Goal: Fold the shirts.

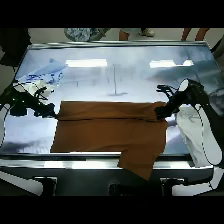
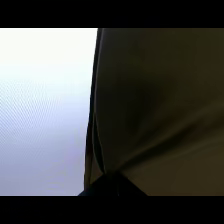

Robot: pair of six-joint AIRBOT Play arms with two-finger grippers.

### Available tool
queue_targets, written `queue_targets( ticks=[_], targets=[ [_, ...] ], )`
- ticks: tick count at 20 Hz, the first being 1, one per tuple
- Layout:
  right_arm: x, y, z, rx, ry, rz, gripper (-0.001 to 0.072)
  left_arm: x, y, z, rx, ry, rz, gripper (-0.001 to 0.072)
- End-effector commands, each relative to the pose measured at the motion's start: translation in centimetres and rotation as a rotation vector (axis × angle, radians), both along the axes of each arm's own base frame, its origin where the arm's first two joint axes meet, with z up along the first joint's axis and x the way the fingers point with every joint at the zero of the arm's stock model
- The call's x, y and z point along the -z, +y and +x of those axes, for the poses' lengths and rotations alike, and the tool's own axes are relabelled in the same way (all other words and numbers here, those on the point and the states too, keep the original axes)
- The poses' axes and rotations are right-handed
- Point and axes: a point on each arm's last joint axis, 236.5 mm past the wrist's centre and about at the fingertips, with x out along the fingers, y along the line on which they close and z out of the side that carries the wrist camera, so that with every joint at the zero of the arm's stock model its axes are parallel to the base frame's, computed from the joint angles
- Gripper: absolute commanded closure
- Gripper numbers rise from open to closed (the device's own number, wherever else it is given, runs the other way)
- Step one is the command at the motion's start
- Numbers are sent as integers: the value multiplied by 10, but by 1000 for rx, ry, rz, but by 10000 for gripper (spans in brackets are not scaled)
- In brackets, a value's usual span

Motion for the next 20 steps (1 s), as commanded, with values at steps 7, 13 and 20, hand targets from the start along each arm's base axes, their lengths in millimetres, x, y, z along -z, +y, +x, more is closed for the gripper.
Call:
queue_targets(
  ticks=[7,13,20],
  targets=[
    [-28,-12,7,0,-29,6,201,-36,23,6,-59,-9,15,354],
    [-70,-76,-56,53,35,-33,217,-29,30,-98,-150,139,51,313],
    [-53,-52,-77,36,-6,39,219,27,6,-199,-231,203,-25,313]
  ],
)
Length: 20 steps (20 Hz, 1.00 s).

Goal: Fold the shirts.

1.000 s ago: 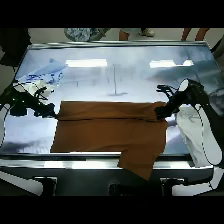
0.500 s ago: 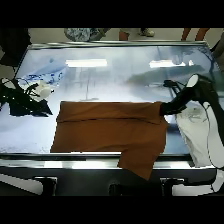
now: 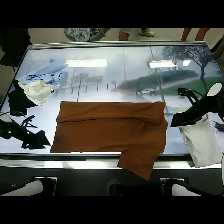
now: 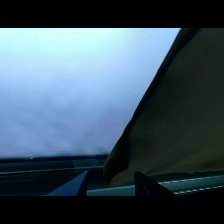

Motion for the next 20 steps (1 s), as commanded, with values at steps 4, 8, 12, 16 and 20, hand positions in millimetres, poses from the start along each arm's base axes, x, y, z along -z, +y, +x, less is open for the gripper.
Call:
queue_targets(
  ticks=[4,8,12,16,20],
  targets=[
    [3,6,-5,-10,-18,25,219,16,-19,-10,-46,-55,-48,313],
    [3,6,-6,-13,-11,25,218,22,-26,-13,-51,-32,-69,314],
    [7,7,-17,-31,14,30,217,29,-27,-16,-68,-27,-60,544],
    [42,30,-70,-21,77,81,215,31,-26,-8,-91,-52,-52,675],
    [73,68,-118,1,74,187,150,31,-26,-9,-91,-52,-52,674]
  ],
)
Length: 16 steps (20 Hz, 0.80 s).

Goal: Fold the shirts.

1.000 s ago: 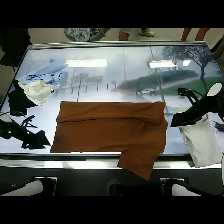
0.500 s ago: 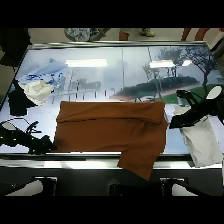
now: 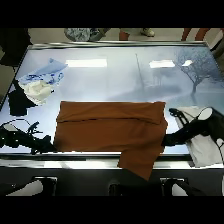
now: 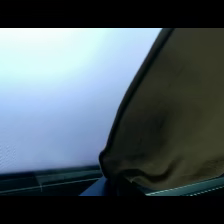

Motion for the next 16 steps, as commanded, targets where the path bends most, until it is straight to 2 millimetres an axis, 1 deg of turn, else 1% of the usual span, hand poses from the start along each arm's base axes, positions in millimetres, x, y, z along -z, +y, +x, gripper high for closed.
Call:
queue_targets(
  ticks=[1,3,4,8,9,10,11,12,14,16],
  targets=[
    [29,26,-39,35,29,65,151,5,5,6,-13,-25,26,675],
    [35,38,-49,56,56,111,151,4,4,5,-10,-19,21,674],
    [37,40,-50,66,56,119,151,4,4,5,-9,-18,20,674],
    [39,42,-35,112,6,120,181,3,3,3,-4,-14,14,674],
    [40,44,-36,117,10,130,222,3,2,3,-4,-13,14,674],
    [43,46,-42,113,23,133,287,3,2,3,-4,-13,14,674],
    [46,48,-49,117,40,136,446,3,3,3,-4,-14,14,674],
    [47,50,-54,118,56,146,673,3,3,3,3,-18,13,674],
    [42,54,-56,72,46,173,665,3,3,3,13,-24,12,675],
    [30,52,-48,52,1,169,666,-2,2,8,30,-50,3,677]
  ],
)
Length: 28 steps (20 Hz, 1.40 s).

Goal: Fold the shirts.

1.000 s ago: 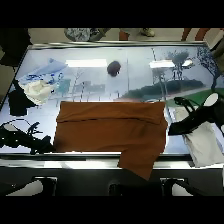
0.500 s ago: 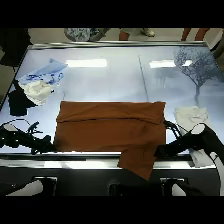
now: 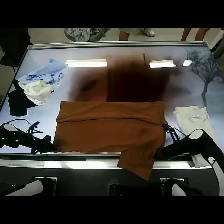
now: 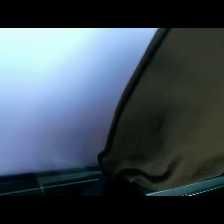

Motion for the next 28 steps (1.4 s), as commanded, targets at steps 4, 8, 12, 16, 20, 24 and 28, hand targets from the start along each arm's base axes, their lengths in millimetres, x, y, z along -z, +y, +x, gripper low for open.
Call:
queue_targets(
  ticks=[4,8,12,16,20,24,28],
  targets=[
    [-59,-9,41,-28,-181,-32,671,-55,1,60,-20,-250,-11,681],
    [-107,-27,107,5,-340,-79,672,-100,6,114,-32,-380,42,683],
    [-115,-52,194,80,-416,-109,672,-115,13,177,-54,-413,59,683],
    [-101,-52,265,122,-437,-63,671,-97,20,222,-74,-383,44,682],
    [-64,-42,307,177,-442,-81,670,-74,9,260,-40,-401,45,681],
    [-34,-47,302,151,-385,-110,668,-44,0,277,-36,-395,54,680],
    [-23,-63,285,78,-336,-192,666,-19,-16,261,-25,-284,20,673]
  ],
)
